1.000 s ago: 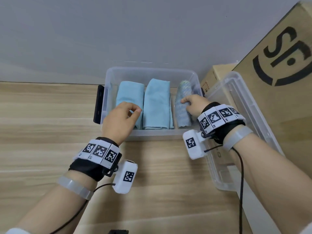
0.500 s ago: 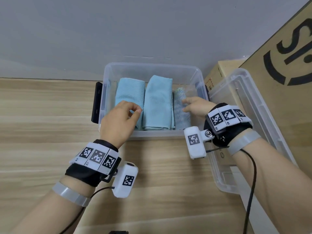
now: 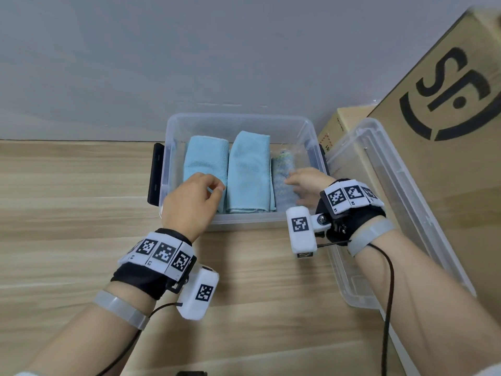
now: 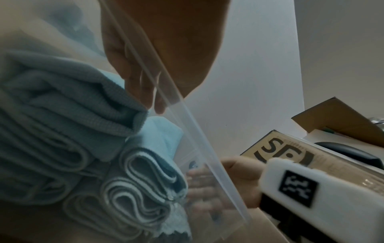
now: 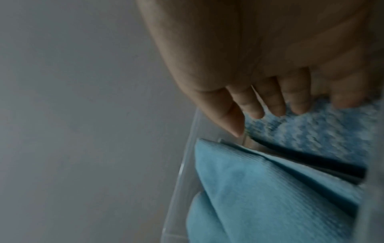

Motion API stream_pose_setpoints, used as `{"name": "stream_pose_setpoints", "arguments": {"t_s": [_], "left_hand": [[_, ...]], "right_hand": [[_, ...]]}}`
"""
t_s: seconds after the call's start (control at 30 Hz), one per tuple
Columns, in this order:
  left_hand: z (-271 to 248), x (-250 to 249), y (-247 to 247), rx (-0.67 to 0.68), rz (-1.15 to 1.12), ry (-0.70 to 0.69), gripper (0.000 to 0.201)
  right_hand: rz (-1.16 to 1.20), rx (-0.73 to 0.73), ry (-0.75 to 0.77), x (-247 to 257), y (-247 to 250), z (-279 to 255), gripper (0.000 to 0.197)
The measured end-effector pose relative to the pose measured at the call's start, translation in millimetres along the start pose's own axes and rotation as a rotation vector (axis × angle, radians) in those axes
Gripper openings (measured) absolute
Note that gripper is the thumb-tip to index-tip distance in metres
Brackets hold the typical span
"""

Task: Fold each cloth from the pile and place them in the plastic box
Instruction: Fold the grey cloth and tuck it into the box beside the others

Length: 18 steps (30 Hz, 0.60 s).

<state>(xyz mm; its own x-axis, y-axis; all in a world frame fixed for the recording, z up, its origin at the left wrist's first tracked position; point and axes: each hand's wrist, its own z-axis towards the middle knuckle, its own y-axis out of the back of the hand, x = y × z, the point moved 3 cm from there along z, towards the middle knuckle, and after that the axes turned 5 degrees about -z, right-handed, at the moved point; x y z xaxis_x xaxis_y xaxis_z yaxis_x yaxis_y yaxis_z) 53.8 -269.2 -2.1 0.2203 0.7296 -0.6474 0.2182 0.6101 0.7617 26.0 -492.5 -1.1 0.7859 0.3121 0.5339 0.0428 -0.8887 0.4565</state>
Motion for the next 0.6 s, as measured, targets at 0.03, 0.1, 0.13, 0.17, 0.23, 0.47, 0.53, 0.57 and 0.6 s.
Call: {"name": "stream_pose_setpoints", "arguments": {"t_s": [0.03, 0.1, 0.13, 0.17, 0.23, 0.47, 0.53, 0.57, 0.6], "left_hand": [[-0.8, -0.9, 1.0, 0.002, 0.003, -0.008, 0.017], [-2.8, -2.7, 3.4, -0.005, -0.028, -0.019, 0.016], [-3.7, -3.5, 4.7, -0.009, -0.068, -0.021, 0.015], [-5.0, -3.3, 6.2, -0.011, -0.127, -0.023, 0.013], [-8.3, -1.4, 11.0, -0.025, -0.271, -0.040, 0.011], [-28.0, 25.3, 38.3, -0.254, -0.014, 0.049, 0.052], [-33.5, 32.2, 35.6, -0.161, 0.015, 0.182, 0.064], [-35.6, 35.3, 32.2, -0.101, 0.005, 0.229, 0.065], [-37.2, 38.2, 28.4, -0.046, -0.009, 0.256, 0.065]], "right_hand": [[0.087, -0.023, 0.046, 1.7, 3.7, -9.2, 0.048], [0.183, -0.087, 0.209, 6.6, 10.1, -32.5, 0.045], [0.211, -0.137, 0.300, 8.3, 12.5, -46.1, 0.043], [0.227, -0.192, 0.373, 8.9, 13.5, -61.0, 0.041], [0.187, -0.331, 0.487, 6.0, 16.8, -88.4, 0.038], [-0.453, -1.025, 0.266, -33.2, 45.8, -142.4, 0.045], [-0.505, -0.987, 0.121, -44.6, 47.6, -142.5, 0.051], [-0.533, -0.961, 0.076, -47.3, 47.5, -142.1, 0.053], [-0.559, -0.946, 0.050, -47.9, 47.8, -142.2, 0.054]]}}
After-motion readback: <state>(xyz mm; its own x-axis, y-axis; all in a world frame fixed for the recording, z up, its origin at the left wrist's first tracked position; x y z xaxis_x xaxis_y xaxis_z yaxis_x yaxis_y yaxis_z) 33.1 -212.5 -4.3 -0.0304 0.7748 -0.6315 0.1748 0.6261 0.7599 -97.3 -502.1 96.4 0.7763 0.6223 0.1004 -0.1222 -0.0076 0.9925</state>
